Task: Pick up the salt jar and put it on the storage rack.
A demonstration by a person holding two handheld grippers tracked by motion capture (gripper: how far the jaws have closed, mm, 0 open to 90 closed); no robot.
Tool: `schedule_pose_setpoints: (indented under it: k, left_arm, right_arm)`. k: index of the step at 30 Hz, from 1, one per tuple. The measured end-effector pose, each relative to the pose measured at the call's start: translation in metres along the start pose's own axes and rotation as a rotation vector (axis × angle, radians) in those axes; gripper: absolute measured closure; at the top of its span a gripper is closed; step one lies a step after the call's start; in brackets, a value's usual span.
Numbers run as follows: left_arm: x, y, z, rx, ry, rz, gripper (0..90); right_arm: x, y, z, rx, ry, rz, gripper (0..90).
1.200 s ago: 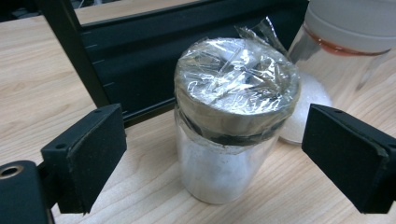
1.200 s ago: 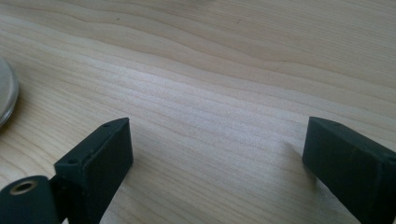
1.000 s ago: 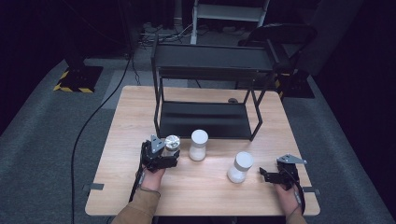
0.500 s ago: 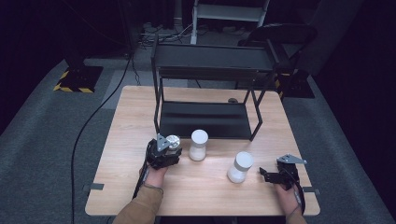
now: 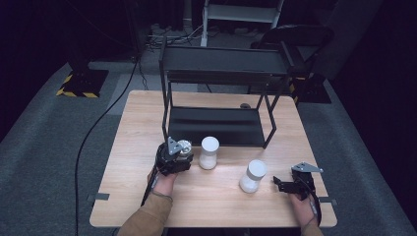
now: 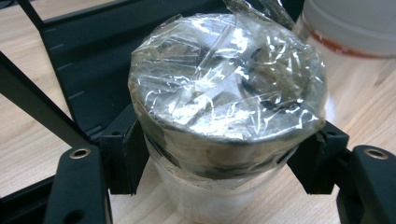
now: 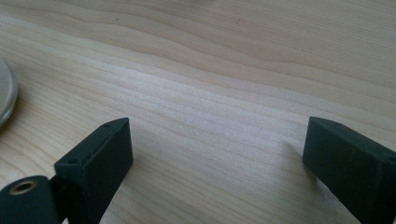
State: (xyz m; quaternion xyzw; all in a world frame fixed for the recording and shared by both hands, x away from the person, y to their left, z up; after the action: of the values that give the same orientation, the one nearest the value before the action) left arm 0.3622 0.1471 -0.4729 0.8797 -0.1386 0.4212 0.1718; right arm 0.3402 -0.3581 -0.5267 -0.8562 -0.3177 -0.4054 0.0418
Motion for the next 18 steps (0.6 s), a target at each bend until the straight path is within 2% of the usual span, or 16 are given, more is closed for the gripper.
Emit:
schedule_pose_setpoints:
  k: [3,7,18]
  left_arm:
    - [0.006,0.000,-0.003,0.001,0.002,-0.007,30.0]
    - [0.019,0.001,-0.009,-0.003,0.008,0.004,30.0]
    - [0.042,0.002,-0.013,-0.006,0.015,0.012,30.0]
  right_arm:
    - [0.000,0.000,0.000,0.000,0.000,0.000,8.0]
    - [0.000,0.000,0.000,0.000,0.000,0.000,7.9]
    - [0.000,0.001,0.000,0.005,0.000,-0.003,7.3]
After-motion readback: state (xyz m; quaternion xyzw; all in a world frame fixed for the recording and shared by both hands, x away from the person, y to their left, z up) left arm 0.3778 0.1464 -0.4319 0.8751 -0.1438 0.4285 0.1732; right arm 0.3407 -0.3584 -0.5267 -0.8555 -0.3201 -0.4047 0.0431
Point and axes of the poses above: each handheld gripper's, and its own axes: z roughly forward along the jaws, x roughly out of its top, y roughly to its right, the point moved 9 cm from there along z, roughly forward along the jaws, and after that the axes turned 14 degrees about -z, right-handed, at the moved point
